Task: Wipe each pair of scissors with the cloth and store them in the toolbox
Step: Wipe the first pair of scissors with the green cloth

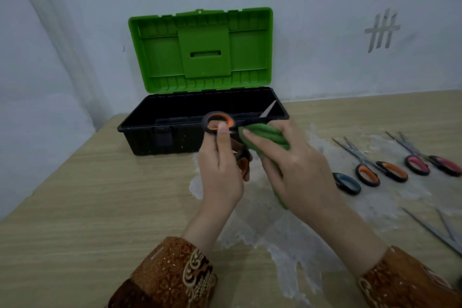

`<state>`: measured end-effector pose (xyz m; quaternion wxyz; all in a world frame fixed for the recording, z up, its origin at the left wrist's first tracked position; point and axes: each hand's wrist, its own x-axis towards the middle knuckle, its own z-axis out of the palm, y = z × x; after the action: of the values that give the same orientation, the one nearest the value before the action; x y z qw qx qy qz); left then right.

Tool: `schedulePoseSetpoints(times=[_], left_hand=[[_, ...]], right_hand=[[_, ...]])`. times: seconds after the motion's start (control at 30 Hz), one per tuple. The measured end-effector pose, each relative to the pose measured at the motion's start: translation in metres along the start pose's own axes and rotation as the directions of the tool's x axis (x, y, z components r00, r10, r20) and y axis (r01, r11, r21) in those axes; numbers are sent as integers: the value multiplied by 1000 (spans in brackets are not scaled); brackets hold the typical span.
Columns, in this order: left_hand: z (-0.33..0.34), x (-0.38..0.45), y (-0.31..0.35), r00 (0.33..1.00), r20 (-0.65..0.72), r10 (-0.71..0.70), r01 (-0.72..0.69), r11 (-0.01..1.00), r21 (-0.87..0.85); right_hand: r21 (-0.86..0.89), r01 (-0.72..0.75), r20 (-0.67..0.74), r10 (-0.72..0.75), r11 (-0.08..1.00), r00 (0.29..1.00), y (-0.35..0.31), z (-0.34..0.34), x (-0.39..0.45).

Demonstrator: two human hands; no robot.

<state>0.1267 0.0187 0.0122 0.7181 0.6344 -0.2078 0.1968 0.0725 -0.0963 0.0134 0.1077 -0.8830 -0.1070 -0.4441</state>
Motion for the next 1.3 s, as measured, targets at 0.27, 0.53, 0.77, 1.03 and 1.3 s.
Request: schedulePoseSetpoints(times=[0.27, 0.53, 0.77, 1.03, 1.3], left_hand=[[0, 2, 1, 985, 18, -172, 172, 969, -175], [0, 1, -1, 991, 41, -129, 134, 983, -128], [-5, 6, -3, 992, -14, -123, 121, 990, -77], [-3, 2, 2, 992, 37, 117, -121, 986, 111], [-9, 5, -2, 958, 27, 285, -282, 921, 269]], right_hand=[[-130, -57, -17, 55, 990, 998, 7, 1, 0], [-131, -108, -24, 106, 985, 994, 3, 4, 1], [-58, 134, 86, -129, 989, 988, 7, 1, -2], [-84, -57, -36, 54, 995, 998, 19, -9, 0], [18, 35, 120, -37, 999, 992, 1, -6, -1]])
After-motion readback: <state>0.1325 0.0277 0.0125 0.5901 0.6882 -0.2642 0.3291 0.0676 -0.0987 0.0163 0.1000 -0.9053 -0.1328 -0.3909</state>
